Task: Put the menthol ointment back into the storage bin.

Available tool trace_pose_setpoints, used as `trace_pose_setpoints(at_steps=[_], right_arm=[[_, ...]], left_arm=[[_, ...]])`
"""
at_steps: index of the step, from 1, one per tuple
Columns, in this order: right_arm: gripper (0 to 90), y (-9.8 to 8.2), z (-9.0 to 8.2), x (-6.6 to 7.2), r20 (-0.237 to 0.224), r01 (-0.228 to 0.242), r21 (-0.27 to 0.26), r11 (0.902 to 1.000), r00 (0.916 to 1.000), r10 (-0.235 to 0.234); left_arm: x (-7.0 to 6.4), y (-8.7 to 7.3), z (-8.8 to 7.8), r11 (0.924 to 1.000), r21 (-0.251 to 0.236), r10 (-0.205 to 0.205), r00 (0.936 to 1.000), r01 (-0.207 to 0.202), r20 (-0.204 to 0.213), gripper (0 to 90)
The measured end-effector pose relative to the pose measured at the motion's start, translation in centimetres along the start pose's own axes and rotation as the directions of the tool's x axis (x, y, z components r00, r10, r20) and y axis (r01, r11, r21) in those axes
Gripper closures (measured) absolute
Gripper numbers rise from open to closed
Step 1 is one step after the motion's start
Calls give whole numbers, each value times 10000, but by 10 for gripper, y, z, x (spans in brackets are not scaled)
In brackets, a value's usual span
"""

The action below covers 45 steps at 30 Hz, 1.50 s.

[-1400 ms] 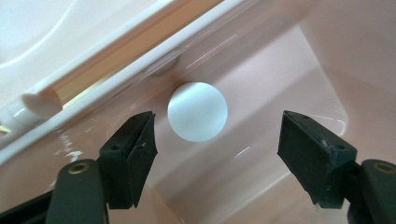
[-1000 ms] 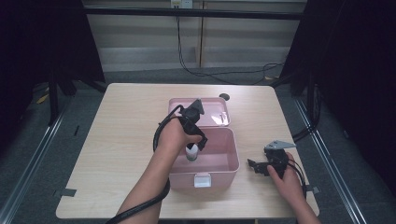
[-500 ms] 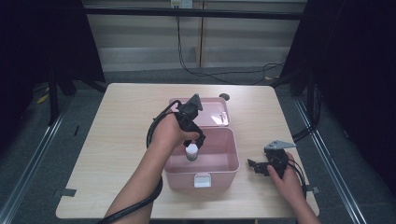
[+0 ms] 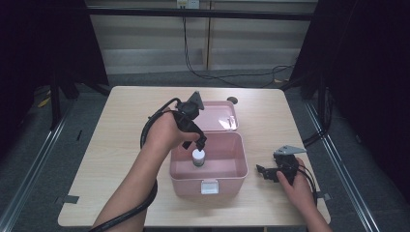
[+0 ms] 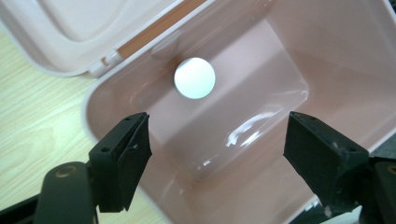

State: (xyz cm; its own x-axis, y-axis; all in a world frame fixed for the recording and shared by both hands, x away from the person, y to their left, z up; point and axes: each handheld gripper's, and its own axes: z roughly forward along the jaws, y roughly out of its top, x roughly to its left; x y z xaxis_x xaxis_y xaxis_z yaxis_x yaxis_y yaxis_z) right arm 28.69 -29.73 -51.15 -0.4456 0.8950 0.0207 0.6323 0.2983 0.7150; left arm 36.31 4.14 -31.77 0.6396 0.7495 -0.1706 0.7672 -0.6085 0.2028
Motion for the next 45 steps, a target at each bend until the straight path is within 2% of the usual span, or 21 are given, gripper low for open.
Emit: trace_pose_setpoints(at_steps=[10, 27, 39, 45], right_arm=[[131, 0, 0, 0, -1, -1, -1, 10000, 10000, 1], [131, 0, 0, 0, 1, 1, 0, 10000, 10000, -1], [131, 0, 0, 0, 3, -3, -16, 10000, 10000, 3], [131, 0, 0, 0, 3, -2, -17, 10000, 10000, 2]], left_arm=[[11, -10, -14, 9999, 122, -90, 9999, 89, 60, 224], [33, -31, -37, 9985, -497, -219, 9998, 220, 42, 225], [54, -57, -36, 9958, -878, -275, 9996, 276, 21, 224], [69, -74, -32, 9938, -969, -540, 9985, 548, 113, 225]])
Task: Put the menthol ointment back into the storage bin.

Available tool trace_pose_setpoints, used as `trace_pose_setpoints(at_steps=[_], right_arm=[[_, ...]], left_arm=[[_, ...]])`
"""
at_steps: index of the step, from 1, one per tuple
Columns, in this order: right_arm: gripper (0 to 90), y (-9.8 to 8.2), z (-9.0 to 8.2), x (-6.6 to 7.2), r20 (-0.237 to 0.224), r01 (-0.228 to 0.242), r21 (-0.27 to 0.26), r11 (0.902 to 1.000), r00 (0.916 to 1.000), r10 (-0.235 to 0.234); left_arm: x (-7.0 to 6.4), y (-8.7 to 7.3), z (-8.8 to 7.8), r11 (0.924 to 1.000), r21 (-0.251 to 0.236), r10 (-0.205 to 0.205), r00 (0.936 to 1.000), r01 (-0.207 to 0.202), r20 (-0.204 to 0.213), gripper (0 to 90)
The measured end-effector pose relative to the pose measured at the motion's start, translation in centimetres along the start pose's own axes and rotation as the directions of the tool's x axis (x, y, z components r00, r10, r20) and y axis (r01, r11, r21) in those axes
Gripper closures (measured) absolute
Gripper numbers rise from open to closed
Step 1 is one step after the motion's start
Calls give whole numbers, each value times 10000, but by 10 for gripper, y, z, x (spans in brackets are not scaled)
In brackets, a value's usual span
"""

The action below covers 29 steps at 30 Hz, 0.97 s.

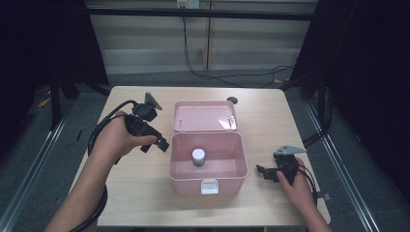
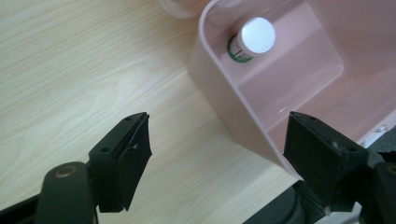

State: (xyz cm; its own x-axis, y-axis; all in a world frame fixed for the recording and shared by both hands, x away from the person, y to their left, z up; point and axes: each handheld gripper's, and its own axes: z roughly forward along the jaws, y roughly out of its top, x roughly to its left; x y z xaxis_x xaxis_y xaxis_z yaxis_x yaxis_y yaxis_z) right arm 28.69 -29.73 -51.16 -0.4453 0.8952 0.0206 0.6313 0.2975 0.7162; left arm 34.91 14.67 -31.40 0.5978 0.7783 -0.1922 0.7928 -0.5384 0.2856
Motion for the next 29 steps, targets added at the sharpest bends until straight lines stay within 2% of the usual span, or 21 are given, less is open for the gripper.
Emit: trace_pose_setpoints(at_steps=[7, 15, 22, 24, 26, 29], right_arm=[[131, 0, 0, 0, -12, -42, 28, 10000, 10000, 42], [131, 0, 0, 0, -19, -9, 46, 10000, 10000, 9], [131, 0, 0, 0, -19, -9, 45, 10000, 10000, 9], [131, 0, 0, 0, -19, -12, 45, 10000, 10000, 12], [131, 0, 0, 0, -20, -9, 45, 10000, 10000, 10], [131, 0, 0, 0, -19, -10, 45, 10000, 10000, 10]], left_arm=[[18, -21, 12, 9996, -180, -238, 9997, 239, 84, 224], [38, -47, 39, 9974, -472, -539, 9982, 550, 249, 224], [47, -67, 62, 9954, -663, -664, 9972, 685, 340, 225], [49, -72, 67, 9935, -830, -758, 9967, 779, 281, 225], [49, -76, 71, 9934, -914, -688, 9975, 699, 151, 225], [50, -83, 76, 9906, -1126, -759, 9970, 772, 160, 225]])
